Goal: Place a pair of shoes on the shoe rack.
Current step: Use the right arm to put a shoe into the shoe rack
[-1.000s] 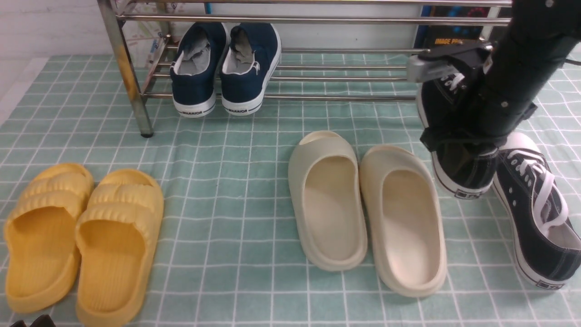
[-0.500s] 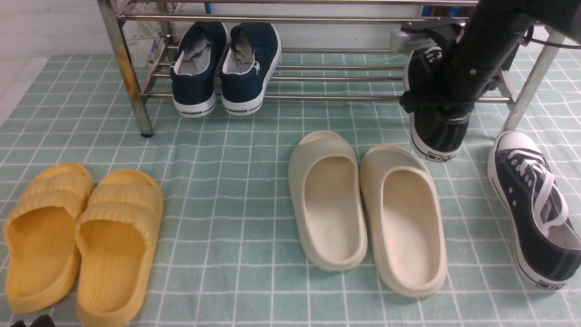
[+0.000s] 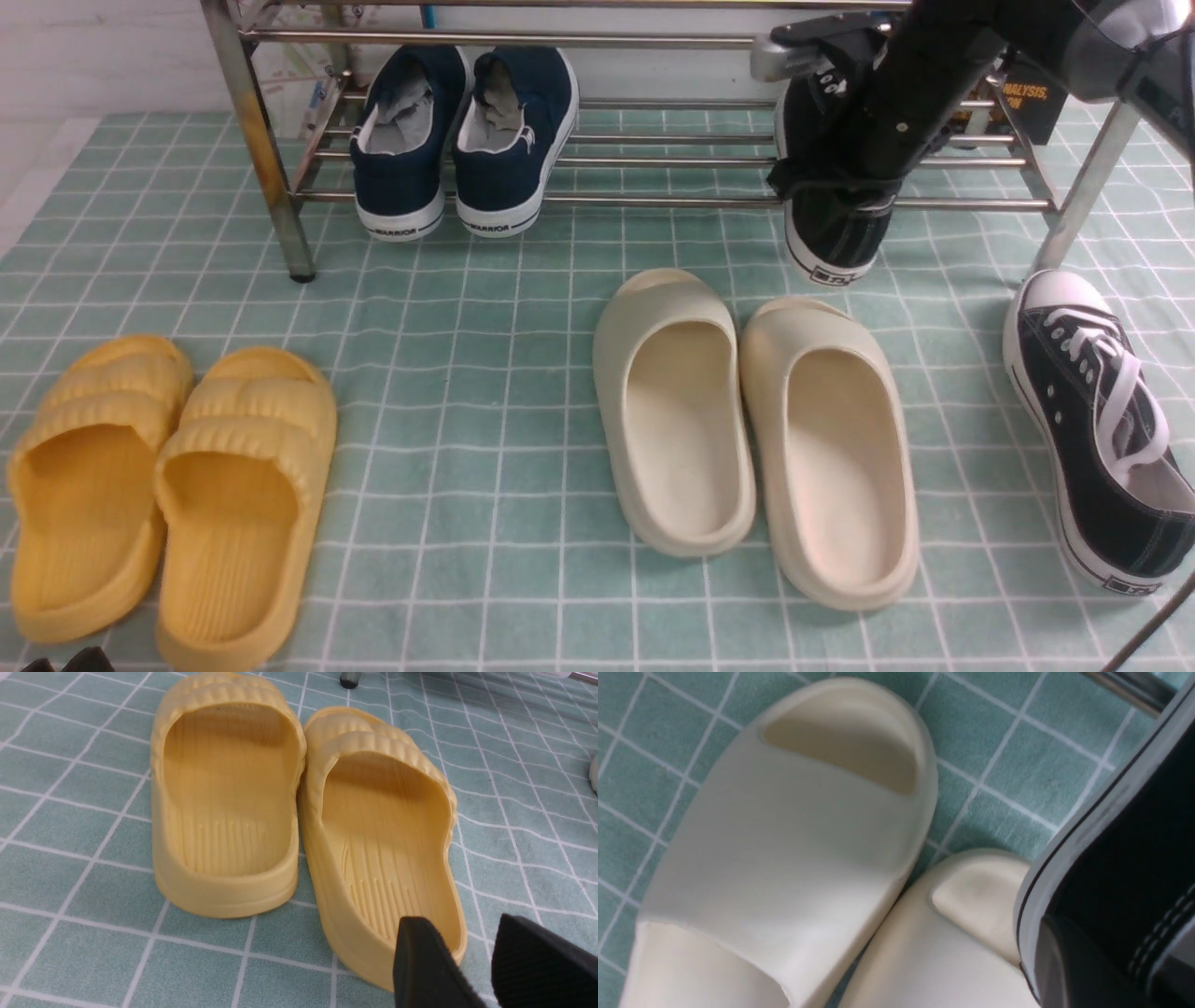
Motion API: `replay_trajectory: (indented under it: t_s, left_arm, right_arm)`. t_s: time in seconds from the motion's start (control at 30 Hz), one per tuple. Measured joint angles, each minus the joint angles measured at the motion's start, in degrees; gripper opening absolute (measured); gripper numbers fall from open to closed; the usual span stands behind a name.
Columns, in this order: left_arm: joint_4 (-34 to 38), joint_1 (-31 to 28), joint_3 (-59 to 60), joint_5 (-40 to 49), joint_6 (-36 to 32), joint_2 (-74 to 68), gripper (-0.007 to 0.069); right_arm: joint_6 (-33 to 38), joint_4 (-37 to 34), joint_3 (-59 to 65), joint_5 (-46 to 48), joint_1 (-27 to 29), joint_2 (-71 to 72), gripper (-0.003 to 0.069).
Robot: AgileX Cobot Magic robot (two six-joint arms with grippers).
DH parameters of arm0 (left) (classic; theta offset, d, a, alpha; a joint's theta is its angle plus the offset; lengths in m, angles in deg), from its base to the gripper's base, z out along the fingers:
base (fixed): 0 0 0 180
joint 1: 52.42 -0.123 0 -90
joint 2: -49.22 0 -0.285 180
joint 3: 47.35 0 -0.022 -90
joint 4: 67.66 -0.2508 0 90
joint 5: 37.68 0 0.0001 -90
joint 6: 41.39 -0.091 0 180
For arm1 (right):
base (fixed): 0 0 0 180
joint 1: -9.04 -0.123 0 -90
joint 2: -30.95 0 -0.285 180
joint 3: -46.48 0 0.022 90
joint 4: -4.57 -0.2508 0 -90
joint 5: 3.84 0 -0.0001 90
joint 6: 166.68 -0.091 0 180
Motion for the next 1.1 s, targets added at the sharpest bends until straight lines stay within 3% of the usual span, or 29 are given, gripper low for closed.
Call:
replay_trajectory:
  t_s: [0.57, 0.67, 0.77, 0.8, 0.93, 1.1]
  left_arm:
    - [0.0, 0.0, 0.0, 0.0, 0.0, 0.0, 0.0239]
    - [0.0, 0.0, 0.0, 0.0, 0.0, 0.0, 0.0239]
    - [0.0, 0.0, 0.0, 0.0, 0.0, 0.0, 0.0239]
    - [0.0, 0.0, 0.0, 0.0, 0.0, 0.0, 0.0239]
    - [0.0, 0.0, 0.0, 0.0, 0.0, 0.0, 0.0239]
    - [0.0, 0.0, 0.0, 0.0, 0.0, 0.0, 0.0239]
  right_arm:
    - [3.14, 0.2, -1.14, 0.09, 1.86, -2.06, 0.0045]
    - [3.14, 0.2, -1.19, -0.32, 1.86, -2.06, 0.0106]
    - [1.52, 1.0, -1.31, -1.35, 1.86, -2.01, 0.0216]
    - [1.52, 1.0, -1.37, -1.35, 1.86, -2.01, 0.0216]
    - [-0.62, 2.69, -3.02, -2.17, 2.22, -2.01, 0.0385]
    - [-0.96, 2.48, -4.74, -1.2, 2.28, -2.01, 0.0439]
